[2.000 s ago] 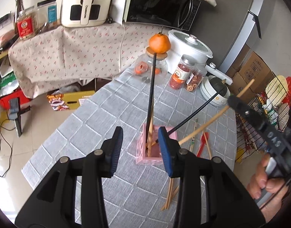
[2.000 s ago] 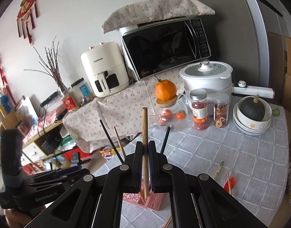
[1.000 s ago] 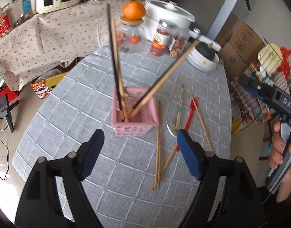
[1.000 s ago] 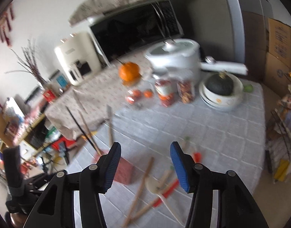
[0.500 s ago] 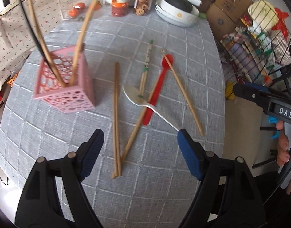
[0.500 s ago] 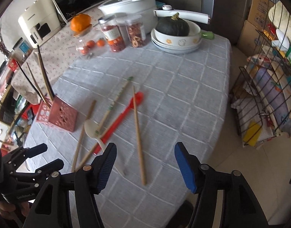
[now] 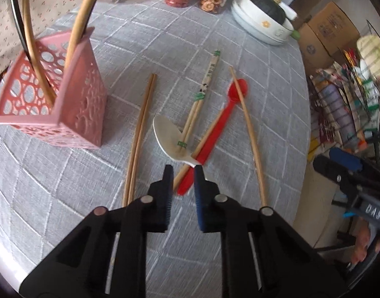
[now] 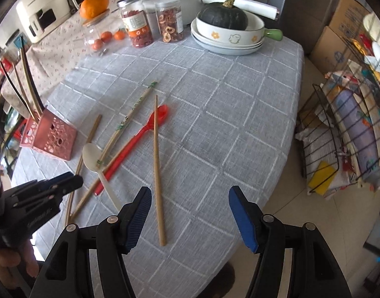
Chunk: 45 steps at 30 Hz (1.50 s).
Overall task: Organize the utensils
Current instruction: 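Move both tools over the table toward the white spoon and a wooden chopstick, then grasp the white spoon with the left tool while the right tool grasps a wooden chopstick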
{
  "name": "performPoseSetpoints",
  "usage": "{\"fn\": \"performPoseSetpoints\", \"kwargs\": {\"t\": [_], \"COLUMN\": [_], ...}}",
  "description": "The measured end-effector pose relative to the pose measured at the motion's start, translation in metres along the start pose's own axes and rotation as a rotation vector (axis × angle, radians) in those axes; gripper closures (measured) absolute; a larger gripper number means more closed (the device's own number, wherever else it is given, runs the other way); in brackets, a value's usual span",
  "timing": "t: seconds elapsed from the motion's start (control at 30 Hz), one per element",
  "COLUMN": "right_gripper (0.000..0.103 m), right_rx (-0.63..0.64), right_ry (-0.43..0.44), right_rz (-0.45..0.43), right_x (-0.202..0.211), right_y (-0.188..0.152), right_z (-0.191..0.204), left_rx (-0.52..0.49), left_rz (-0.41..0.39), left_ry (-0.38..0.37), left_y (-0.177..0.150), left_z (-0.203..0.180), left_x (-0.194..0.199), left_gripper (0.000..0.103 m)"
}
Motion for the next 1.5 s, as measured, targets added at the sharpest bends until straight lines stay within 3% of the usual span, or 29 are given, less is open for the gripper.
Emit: {"fn": "performPoseSetpoints", "kwargs": {"t": [0.1,0.23,0.5,0.67,0.8,0.93,1.03,1.07,1.1,1.2,1.3,1.5], "right_gripper": [0.037,0.037,0.037,0.037,0.037,0.037,0.037,0.037,0.037,0.037,0.037,0.04], "right_rx": [0.007,-0.004,-0.007,-0.009,-0.009,0.002,0.011,0.01,0.008,0.0,0.002,-0.014], "right_ry": [-0.01,-0.019,-0.021,-0.022,-0.024,-0.024,-0.029,-0.03,-0.031,-0.029,-0.013,0.06], "right_rz": [0.024,0.041,0.062,0.066,0.069,0.067,0.068,0.07,0.071,0.075,0.065,0.035], "right_x": [-0.011,-0.02,-0.028,-0.029,-0.03,-0.03,-0.031,-0.031,-0.032,-0.033,-0.031,-0.031], "right_y": [0.006,0.01,0.011,0.011,0.013,0.013,0.012,0.012,0.012,0.012,0.015,0.031], "right_z": [0.0,-0.004,-0.008,-0.009,-0.007,-0.003,-0.002,-0.002,-0.003,-0.005,-0.003,0.007], "left_rx": [0.057,0.098,0.154,0.197,0.202,0.191,0.186,0.183,0.17,0.128,0.068,-0.035], "left_rz": [-0.015,-0.043,-0.019,0.026,0.017,-0.006,-0.024,-0.039,-0.048,-0.057,-0.099,-0.235], "left_ry": [-0.016,0.03,0.06,-0.013,0.002,0.036,0.016,0.019,0.02,0.04,0.063,0.042], "left_y": [0.008,0.013,0.013,0.007,0.008,0.01,0.014,0.015,0.016,0.019,0.02,0.009], "left_z": [0.006,0.009,0.012,0.016,0.021,0.023,0.023,0.023,0.022,0.018,0.009,-0.003], "left_x": [-0.008,-0.015,-0.025,-0.02,-0.02,-0.026,-0.033,-0.033,-0.032,-0.031,-0.018,0.034], "left_gripper": [0.087,0.087,0.087,0.081,0.081,0.081,0.081,0.084,0.094,0.1,0.1,0.1]}}
Point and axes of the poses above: each gripper's, at about its wrist camera, not at the fingertips, and x roughly against the way its jaws point, z to its left, y to its top, the point moved 4 cm from there along -x, roughly the way its jaws point, and after that the axes turned 7 degrees about z, right-handed, at the moved point
